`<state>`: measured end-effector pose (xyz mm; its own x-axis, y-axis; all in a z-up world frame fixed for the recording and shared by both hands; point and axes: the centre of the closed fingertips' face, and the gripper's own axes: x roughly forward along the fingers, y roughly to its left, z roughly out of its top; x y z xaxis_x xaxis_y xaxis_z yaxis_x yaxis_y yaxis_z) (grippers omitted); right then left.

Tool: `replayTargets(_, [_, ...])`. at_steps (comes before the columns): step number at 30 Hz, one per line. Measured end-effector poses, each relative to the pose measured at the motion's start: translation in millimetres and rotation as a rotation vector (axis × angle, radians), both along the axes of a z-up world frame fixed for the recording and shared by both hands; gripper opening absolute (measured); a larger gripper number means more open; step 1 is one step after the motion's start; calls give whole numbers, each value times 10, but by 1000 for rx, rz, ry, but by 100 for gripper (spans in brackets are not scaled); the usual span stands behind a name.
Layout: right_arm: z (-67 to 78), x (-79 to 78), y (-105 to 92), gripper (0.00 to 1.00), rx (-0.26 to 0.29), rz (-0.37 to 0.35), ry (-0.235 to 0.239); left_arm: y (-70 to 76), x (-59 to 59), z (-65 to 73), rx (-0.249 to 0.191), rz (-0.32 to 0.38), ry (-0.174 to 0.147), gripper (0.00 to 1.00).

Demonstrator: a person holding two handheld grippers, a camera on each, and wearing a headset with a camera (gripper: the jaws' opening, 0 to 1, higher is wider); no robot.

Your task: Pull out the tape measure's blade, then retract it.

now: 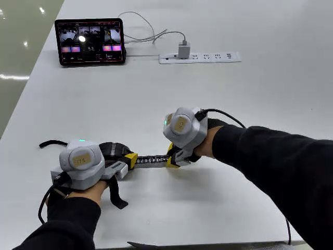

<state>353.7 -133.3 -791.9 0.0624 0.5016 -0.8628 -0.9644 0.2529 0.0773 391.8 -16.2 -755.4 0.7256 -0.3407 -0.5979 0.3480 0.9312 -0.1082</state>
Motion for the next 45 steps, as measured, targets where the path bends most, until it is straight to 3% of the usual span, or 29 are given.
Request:
replayTargets(20, [10, 1, 104, 9, 49, -10, -10, -9, -13, 4, 0, -3, 2, 59])
replayTargets(45, [13, 21, 241, 9, 70, -18, -11, -12, -10, 6, -2, -2, 4, 59])
